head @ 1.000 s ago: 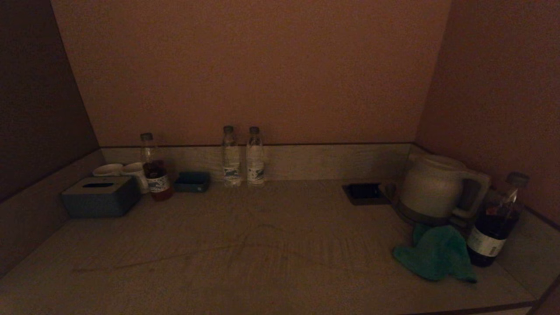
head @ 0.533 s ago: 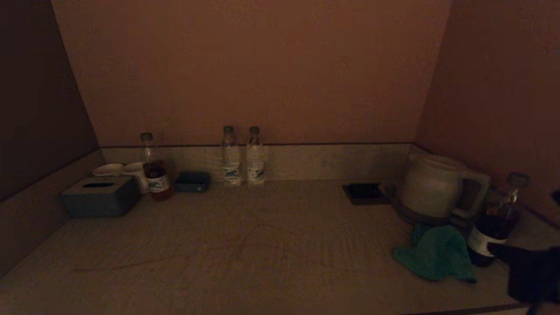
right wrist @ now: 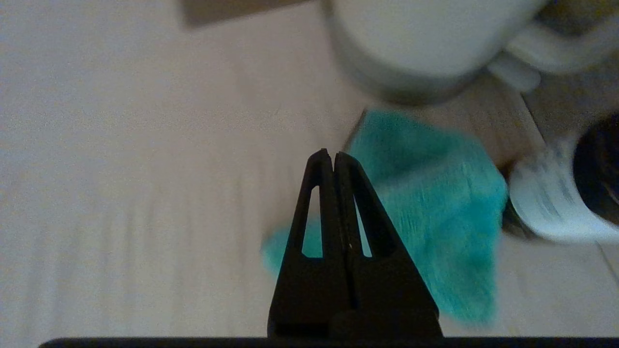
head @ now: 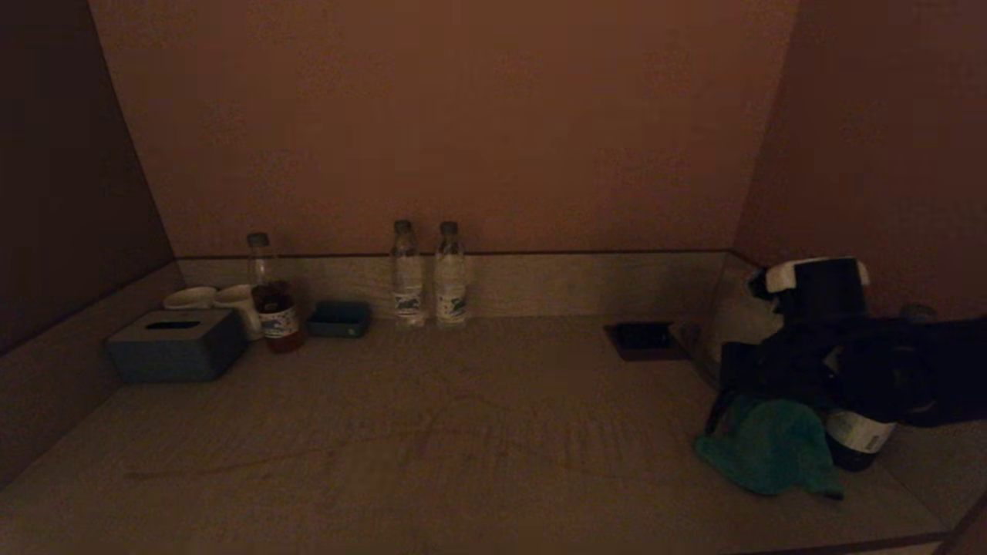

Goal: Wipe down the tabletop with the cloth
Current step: Pick up the tablecloth

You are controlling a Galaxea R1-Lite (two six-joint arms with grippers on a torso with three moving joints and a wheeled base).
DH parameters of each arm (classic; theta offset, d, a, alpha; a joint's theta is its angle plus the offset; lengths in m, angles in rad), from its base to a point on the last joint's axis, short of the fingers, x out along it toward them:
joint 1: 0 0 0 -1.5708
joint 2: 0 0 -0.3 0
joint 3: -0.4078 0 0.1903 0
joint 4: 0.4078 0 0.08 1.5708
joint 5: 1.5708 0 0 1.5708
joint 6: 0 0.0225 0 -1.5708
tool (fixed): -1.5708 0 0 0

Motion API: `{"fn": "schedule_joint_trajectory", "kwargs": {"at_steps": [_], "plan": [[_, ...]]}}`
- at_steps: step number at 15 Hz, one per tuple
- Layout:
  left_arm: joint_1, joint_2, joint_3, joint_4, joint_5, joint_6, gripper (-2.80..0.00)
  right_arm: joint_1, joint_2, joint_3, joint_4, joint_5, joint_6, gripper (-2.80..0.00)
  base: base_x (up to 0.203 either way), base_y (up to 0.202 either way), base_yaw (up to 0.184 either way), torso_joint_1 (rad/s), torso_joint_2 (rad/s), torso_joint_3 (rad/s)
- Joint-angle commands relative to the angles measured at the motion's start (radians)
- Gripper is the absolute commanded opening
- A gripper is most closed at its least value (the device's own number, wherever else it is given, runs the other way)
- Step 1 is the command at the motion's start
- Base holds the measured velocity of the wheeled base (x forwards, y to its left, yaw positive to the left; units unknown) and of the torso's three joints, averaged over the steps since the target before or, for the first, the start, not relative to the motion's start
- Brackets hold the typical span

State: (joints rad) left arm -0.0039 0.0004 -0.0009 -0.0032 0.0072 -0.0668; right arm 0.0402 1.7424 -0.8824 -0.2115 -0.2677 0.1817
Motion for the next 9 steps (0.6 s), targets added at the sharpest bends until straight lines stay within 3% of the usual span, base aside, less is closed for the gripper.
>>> {"fn": "schedule_joint_trajectory", "kwargs": {"at_steps": [1, 6, 9], "plan": [[0.0, 0.0, 0.001, 0.0, 0.0, -0.001, -2.8, 0.0, 0.063, -0.014, -0.014, -0.08, 0.043, -2.8, 0.0, 0.0, 0.0, 0.0, 0.0, 0.0], [0.001, 0.0, -0.001, -0.001, 0.001, -0.001, -2.8, 0.0, -0.028, 0.008, 0.14, -0.104, 0.081, -2.8, 0.0, 0.0, 0.0, 0.0, 0.0, 0.0], [0.001, 0.0, 0.001, 0.0, 0.002, -0.001, -2.8, 0.0, -0.03, 0.053, 0.147, -0.121, 0.107, -2.8, 0.0, 0.0, 0.0, 0.0, 0.0, 0.0]]}}
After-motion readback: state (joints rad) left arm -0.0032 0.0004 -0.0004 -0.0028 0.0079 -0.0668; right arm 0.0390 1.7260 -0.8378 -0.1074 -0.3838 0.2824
